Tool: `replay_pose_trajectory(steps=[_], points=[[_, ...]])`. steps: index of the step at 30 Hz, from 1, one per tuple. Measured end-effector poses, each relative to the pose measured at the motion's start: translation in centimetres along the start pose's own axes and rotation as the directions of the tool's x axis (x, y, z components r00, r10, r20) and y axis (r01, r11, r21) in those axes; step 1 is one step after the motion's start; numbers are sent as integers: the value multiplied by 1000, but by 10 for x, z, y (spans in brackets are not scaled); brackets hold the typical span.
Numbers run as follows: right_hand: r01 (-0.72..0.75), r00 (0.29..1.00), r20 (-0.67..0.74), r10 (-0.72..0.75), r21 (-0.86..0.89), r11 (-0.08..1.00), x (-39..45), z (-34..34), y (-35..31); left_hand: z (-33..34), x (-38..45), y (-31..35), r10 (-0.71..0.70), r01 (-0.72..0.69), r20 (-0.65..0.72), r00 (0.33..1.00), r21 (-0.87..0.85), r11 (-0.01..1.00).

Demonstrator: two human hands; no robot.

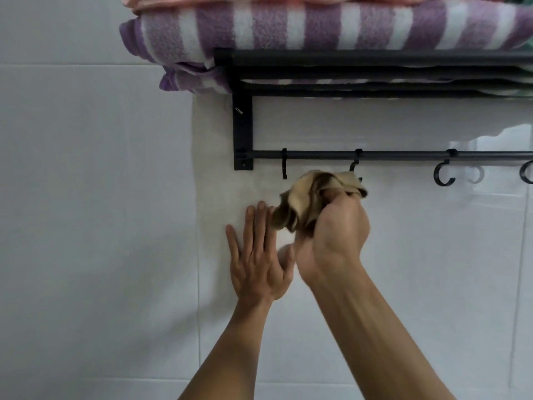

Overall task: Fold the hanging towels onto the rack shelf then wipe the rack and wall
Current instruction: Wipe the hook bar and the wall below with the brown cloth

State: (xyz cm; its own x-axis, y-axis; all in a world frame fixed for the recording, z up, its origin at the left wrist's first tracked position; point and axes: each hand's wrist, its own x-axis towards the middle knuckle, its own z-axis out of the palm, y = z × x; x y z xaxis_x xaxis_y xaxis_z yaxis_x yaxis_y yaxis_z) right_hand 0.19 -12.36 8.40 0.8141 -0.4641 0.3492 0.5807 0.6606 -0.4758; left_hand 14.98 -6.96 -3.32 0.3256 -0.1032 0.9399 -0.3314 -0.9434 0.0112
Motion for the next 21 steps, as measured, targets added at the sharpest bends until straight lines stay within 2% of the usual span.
replay_pose_trajectory(steps=[1,4,7,9,14,18,21], points=[[29,1000,5,-29,8,1000,4,2,-5,-7,1,3,-8,9,44,999,-19,1000],[47,997,58,-49,25,999,24,16,-13,-15,2,10,-26,31,53,998,-101,994],[-89,986,141,91,-21,996,18,26,-10,-6,1,6,2,1,76,997,-34,999],[-139,981,139,139,-9,990,13,17,-12,-4,1,4,3,0,66,998,-32,999],[-92,990,117,80,101,991,17,-11,-30,-12,1,12,-34,37,32,999,-73,997],[-139,975,186,119,96,986,27,-2,-32,-10,-1,16,-42,44,46,998,-48,998],[-223,949,240,202,64,973,24,-11,-35,-13,0,17,-48,49,82,996,-16,999]])
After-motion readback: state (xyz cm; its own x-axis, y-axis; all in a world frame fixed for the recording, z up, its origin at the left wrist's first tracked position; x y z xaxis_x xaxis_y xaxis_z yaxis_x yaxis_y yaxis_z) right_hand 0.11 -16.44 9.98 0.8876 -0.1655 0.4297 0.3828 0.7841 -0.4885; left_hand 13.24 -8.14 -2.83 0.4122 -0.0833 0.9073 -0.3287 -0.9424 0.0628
